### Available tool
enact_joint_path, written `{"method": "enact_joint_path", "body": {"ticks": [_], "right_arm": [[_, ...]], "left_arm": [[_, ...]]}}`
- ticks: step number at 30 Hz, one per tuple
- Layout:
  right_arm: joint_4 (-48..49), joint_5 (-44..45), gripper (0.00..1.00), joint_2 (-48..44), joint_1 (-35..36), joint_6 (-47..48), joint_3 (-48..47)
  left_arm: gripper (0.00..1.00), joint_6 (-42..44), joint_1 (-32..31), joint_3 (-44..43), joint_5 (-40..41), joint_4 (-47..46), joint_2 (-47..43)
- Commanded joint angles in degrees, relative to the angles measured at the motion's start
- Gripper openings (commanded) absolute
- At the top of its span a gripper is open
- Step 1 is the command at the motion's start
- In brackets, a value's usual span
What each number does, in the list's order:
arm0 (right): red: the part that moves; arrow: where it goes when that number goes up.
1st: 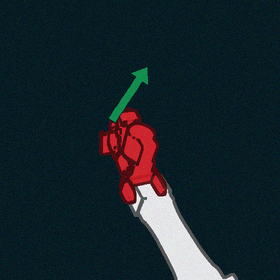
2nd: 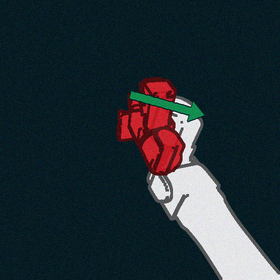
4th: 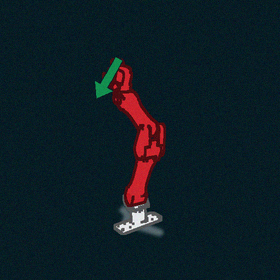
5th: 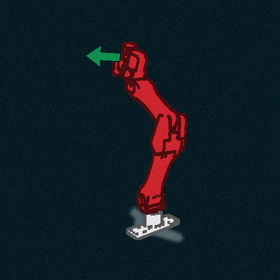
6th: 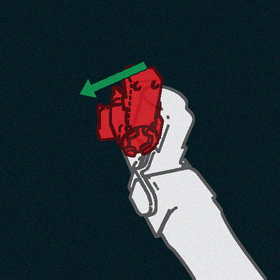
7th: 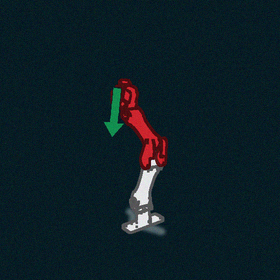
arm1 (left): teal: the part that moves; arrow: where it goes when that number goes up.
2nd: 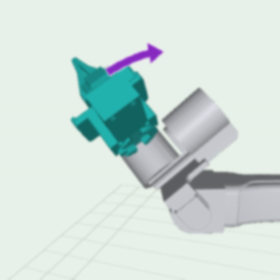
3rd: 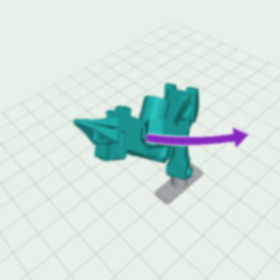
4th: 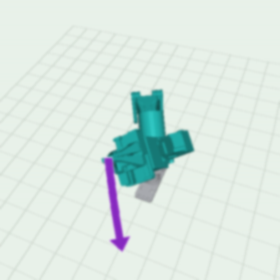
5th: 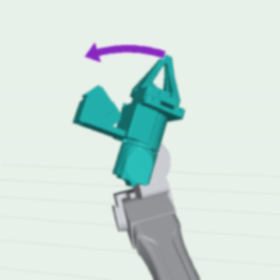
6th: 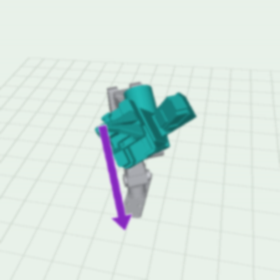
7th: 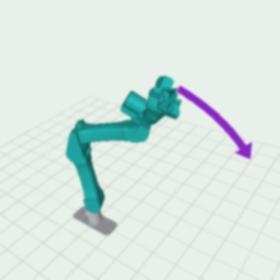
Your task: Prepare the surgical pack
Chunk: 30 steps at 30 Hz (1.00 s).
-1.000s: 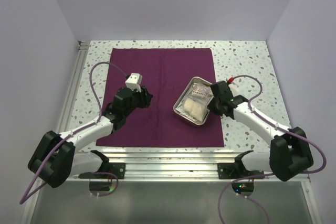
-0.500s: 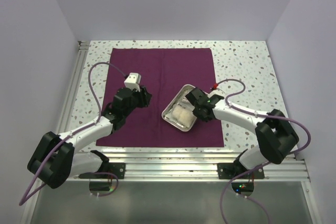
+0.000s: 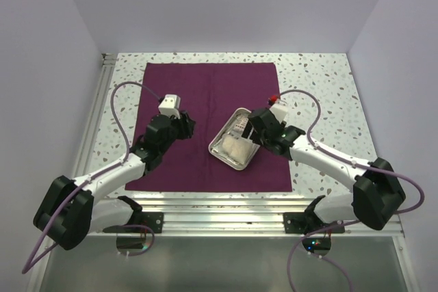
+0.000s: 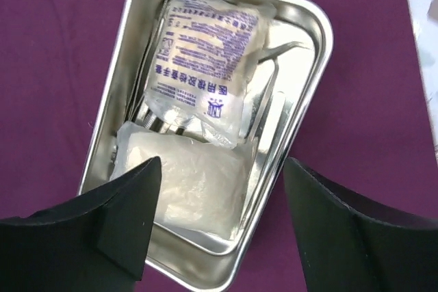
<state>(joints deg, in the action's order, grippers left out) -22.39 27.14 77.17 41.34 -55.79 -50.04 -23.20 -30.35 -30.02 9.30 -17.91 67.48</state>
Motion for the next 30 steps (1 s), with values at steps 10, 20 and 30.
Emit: {"method": "enact_joint_path", "body": {"ticks": [10, 20, 30], "right_arm": [[0.2, -19.0, 0.77, 12.3, -25.3, 32.3, -25.4], [-1.2, -31.7, 0.77, 39.3, -34.3, 33.8, -44.4], [-2.0, -30.4, 0.75, 48.7, -34.6, 33.0, -51.0]], "left_arm": [[0.67, -9.1, 6.5, -2.7, 4.1, 13.8, -0.9], [0.66, -10.9, 10.6, -0.7, 6.9, 24.2, -8.9], [0.66, -12.9, 10.7, 2.4, 8.6, 27.5, -16.0]]}}
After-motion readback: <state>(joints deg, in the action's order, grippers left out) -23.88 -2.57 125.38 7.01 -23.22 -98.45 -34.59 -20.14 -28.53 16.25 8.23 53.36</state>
